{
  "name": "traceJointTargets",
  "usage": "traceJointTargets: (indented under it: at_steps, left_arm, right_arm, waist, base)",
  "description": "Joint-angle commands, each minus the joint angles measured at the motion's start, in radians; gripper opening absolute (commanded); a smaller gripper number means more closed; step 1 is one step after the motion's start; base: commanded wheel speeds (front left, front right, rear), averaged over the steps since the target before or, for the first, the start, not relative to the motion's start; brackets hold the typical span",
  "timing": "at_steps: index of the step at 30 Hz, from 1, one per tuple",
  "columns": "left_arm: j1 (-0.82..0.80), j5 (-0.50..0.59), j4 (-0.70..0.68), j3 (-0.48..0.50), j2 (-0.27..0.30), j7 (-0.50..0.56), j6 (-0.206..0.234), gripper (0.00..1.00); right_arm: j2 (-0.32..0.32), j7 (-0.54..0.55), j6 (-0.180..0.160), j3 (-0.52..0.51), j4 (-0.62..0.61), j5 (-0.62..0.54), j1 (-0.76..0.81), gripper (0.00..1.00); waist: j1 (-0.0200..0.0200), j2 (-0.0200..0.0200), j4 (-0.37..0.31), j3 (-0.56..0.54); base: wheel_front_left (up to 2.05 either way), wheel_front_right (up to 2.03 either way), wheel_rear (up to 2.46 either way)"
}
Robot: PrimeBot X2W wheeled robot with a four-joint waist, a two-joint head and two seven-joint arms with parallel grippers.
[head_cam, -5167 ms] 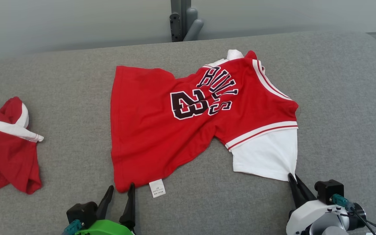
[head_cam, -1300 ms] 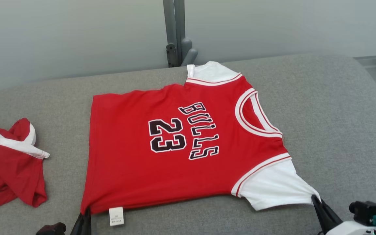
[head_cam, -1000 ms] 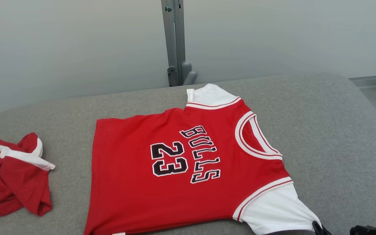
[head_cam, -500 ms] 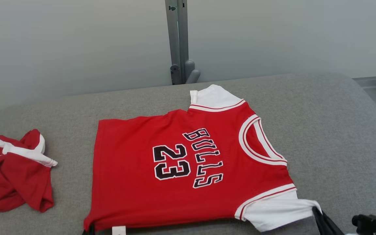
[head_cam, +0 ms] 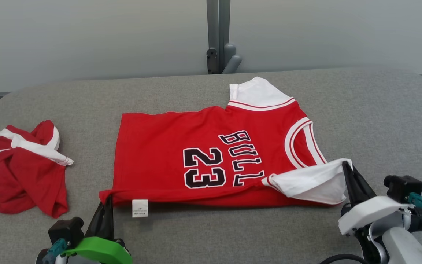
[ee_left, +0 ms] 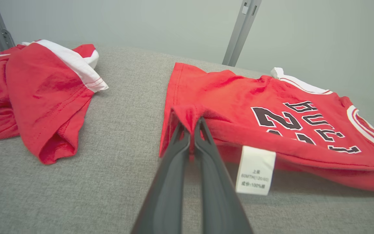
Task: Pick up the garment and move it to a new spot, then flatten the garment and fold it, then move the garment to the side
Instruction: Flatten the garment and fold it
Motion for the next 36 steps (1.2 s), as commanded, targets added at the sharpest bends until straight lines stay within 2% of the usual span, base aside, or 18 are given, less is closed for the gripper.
traceJointTargets:
  at_steps: [1,9,27,36]
  left_arm:
    - [-0.029,0.008,0.007,-0.004,0.003,0.0,0.002,0.0]
    - [-0.164,0.034,0.083,-0.01,0.006,0.0,0.002,0.0]
    - [-0.287,0.059,0.15,-0.017,-0.003,0.0,0.002,0.0]
    - [-0.315,0.074,0.149,-0.012,-0.005,0.0,0.002,0.0]
  right_arm:
    - [0.003,-0.003,-0.002,-0.014,0.012,-0.019,-0.033,0.0]
    - [0.01,-0.003,-0.002,-0.05,0.089,-0.099,-0.206,0.0]
    - [-0.025,-0.003,-0.002,-0.017,0.167,-0.144,-0.355,0.0]
    - [-0.02,-0.003,-0.002,-0.042,0.189,-0.168,-0.384,0.0]
  waist:
    - [0.0001,-0.0001,0.015,0.029]
    - [0.0001,-0.0001,0.021,0.137]
    - [0.0001,-0.0001,0.034,0.235]
    - [0.0001,-0.0001,0.042,0.253]
  base:
    - [0.0,0.0,0.0]
    - [0.0,0.0,0.0]
    - [0.0,0.0,0.0]
    - [0.0,0.0,0.0]
